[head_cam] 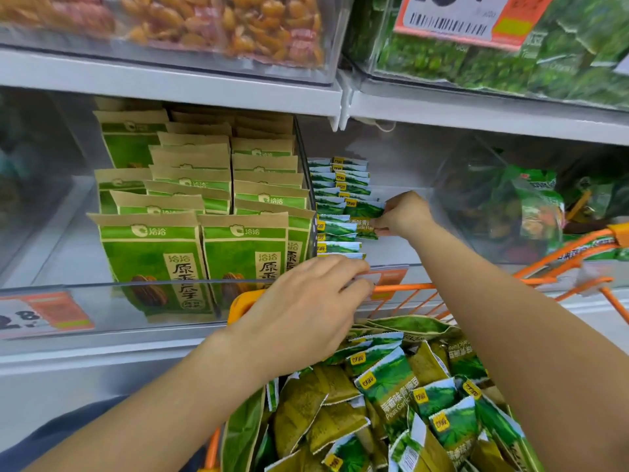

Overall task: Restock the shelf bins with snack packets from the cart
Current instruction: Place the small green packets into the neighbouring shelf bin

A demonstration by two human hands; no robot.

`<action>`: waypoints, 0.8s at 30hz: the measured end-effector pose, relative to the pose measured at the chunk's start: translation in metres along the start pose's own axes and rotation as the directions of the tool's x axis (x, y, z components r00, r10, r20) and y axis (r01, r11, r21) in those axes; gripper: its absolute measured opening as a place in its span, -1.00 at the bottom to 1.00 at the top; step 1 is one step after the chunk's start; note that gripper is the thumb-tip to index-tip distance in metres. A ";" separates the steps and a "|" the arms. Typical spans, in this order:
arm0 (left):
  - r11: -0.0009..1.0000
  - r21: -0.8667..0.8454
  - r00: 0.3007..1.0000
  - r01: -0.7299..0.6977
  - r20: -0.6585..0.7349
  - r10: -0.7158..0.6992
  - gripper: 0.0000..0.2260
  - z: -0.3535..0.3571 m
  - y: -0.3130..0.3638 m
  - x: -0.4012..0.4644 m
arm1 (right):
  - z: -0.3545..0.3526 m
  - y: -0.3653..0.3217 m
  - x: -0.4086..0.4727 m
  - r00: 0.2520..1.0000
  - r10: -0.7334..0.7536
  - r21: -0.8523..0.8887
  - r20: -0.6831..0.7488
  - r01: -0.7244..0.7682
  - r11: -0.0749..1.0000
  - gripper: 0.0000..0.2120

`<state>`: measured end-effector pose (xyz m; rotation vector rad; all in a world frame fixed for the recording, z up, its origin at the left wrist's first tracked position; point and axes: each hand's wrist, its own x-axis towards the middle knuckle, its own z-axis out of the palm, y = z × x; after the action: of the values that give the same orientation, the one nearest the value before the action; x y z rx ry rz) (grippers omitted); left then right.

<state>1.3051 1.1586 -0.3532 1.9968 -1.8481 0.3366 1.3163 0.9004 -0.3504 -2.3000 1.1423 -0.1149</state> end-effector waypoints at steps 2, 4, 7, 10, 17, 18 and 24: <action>1.000 -0.002 1.000 0.004 0.004 -0.004 -0.75 0.000 0.001 0.000 | 0.001 -0.004 -0.003 0.999 -0.012 -0.110 -0.042 0.007 0.994 -0.65; 1.000 0.004 1.000 0.004 0.001 -0.004 -0.75 0.000 0.001 0.000 | 0.001 -0.006 -0.007 0.999 -0.013 -0.141 -0.052 0.006 0.990 -0.64; 1.000 0.009 1.000 0.000 -0.006 0.000 -0.75 0.001 0.000 0.000 | -0.001 -0.004 -0.006 0.999 0.007 -0.133 -0.042 -0.013 0.991 -0.64; 1.000 0.023 1.000 -0.001 -0.014 0.001 -0.75 0.000 0.000 0.000 | -0.001 -0.003 -0.004 0.999 0.034 -0.046 0.012 -0.033 0.998 -0.69; 0.999 0.040 1.000 0.000 -0.009 0.000 -0.76 0.000 0.001 0.000 | 0.003 -0.009 -0.008 0.997 -0.060 -0.155 -0.043 0.053 0.986 -0.77; 0.999 0.043 1.000 0.000 -0.009 0.000 -0.75 0.000 0.001 0.000 | 0.003 -0.010 -0.008 0.998 -0.054 -0.128 -0.031 0.050 0.991 -0.83; 0.998 0.058 1.000 -0.002 -0.003 0.002 -0.75 -0.002 0.000 0.001 | -0.024 0.004 -0.022 0.995 0.097 0.387 -0.030 -0.078 0.919 -0.63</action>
<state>1.3050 1.1585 -0.3513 2.0316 -1.8585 0.3978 1.2920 0.9045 -0.3282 -1.9032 1.1306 -0.3335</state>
